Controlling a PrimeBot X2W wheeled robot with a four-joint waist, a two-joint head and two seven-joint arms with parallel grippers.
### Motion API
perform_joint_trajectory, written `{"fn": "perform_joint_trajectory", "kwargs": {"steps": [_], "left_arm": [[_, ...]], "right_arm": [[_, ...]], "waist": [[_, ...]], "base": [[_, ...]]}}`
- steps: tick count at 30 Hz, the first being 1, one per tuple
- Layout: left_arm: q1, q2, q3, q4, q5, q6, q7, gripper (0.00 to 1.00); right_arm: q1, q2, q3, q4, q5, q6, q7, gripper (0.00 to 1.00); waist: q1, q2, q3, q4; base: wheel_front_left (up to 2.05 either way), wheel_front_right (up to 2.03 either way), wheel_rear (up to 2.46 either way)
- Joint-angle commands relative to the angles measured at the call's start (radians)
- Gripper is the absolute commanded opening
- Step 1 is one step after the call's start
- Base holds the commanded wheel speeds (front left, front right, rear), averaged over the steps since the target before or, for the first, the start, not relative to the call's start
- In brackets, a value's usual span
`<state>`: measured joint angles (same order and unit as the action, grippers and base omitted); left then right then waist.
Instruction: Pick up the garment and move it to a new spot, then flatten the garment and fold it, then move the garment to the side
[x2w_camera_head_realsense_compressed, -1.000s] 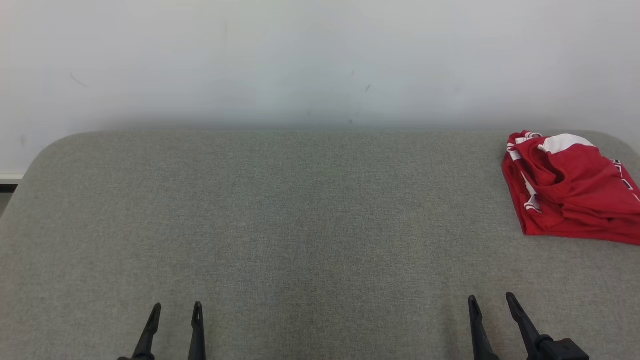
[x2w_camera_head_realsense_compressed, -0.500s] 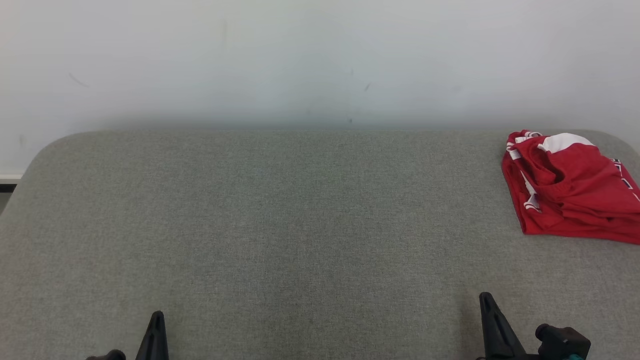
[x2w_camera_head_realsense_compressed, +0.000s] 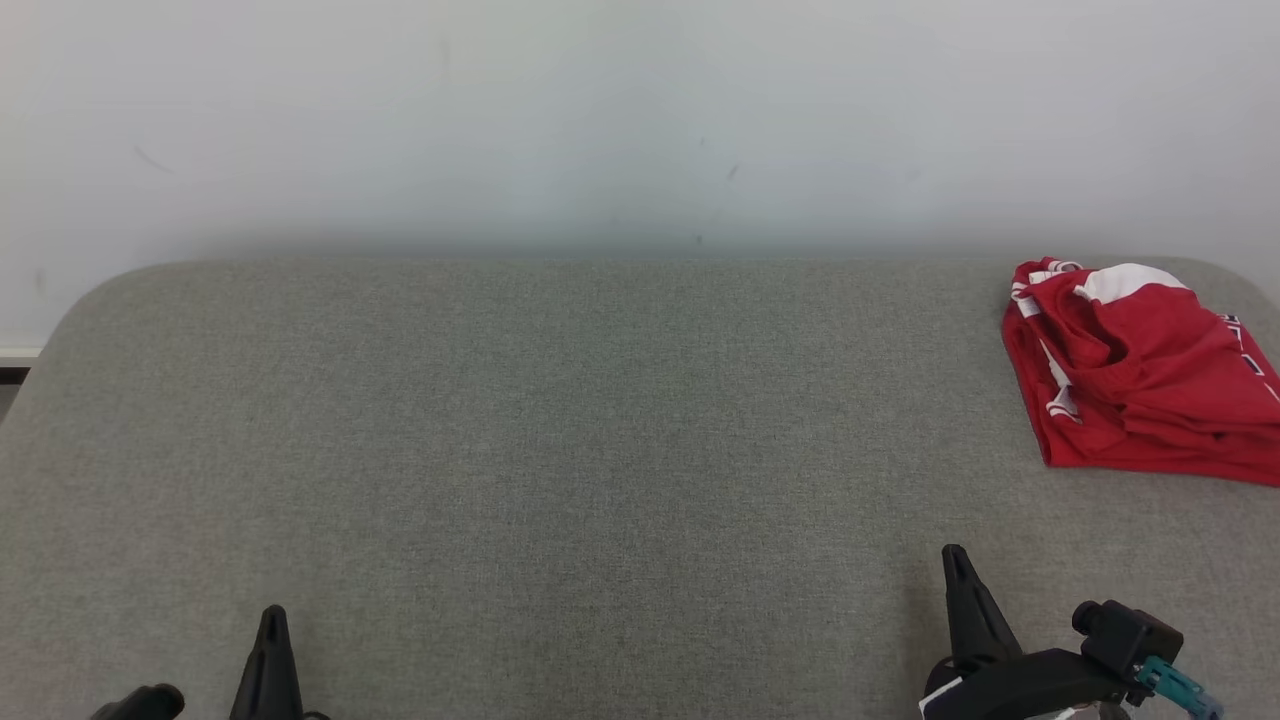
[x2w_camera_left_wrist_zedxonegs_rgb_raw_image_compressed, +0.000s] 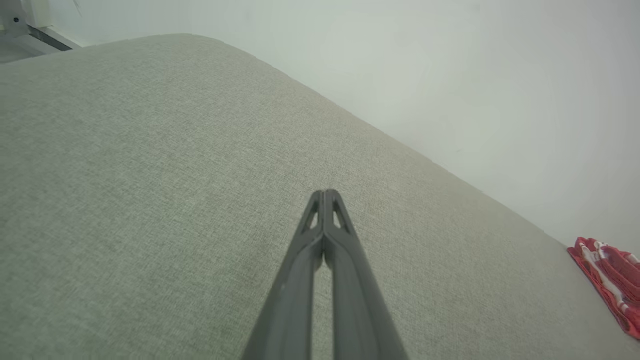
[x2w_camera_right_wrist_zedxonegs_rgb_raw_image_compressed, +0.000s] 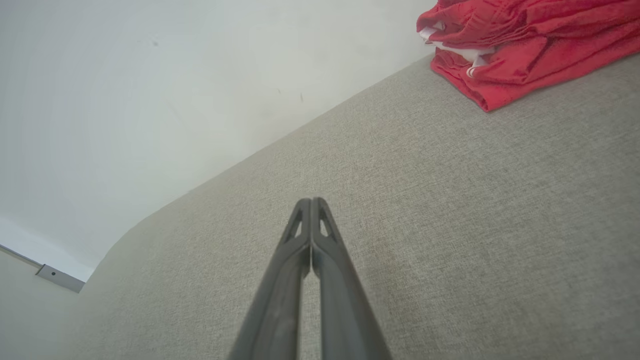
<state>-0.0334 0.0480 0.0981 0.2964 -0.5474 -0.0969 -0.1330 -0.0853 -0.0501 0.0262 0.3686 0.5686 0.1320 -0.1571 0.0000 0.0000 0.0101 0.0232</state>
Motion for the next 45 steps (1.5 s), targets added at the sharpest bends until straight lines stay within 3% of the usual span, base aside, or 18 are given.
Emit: {"fn": "perform_joint_trajectory", "kwargs": {"steps": [1,45], "left_arm": [[-0.038,0.004,0.016,-0.006,-0.049,-0.003,0.011,0.0],[-0.158,0.019,0.144,0.062,-0.582,-0.021,0.147,0.0]], "right_arm": [[-0.042,0.0,0.007,0.002,0.057,-0.001,0.009,0.0],[-0.274,0.0,0.071,0.159,0.649,-0.001,0.127,0.0]], "waist": [[0.0,0.0,0.0,0.0],[0.0,0.0,0.01,-0.008]], "base": [[0.0,0.0,0.0],[0.0,0.0,0.0]]}}
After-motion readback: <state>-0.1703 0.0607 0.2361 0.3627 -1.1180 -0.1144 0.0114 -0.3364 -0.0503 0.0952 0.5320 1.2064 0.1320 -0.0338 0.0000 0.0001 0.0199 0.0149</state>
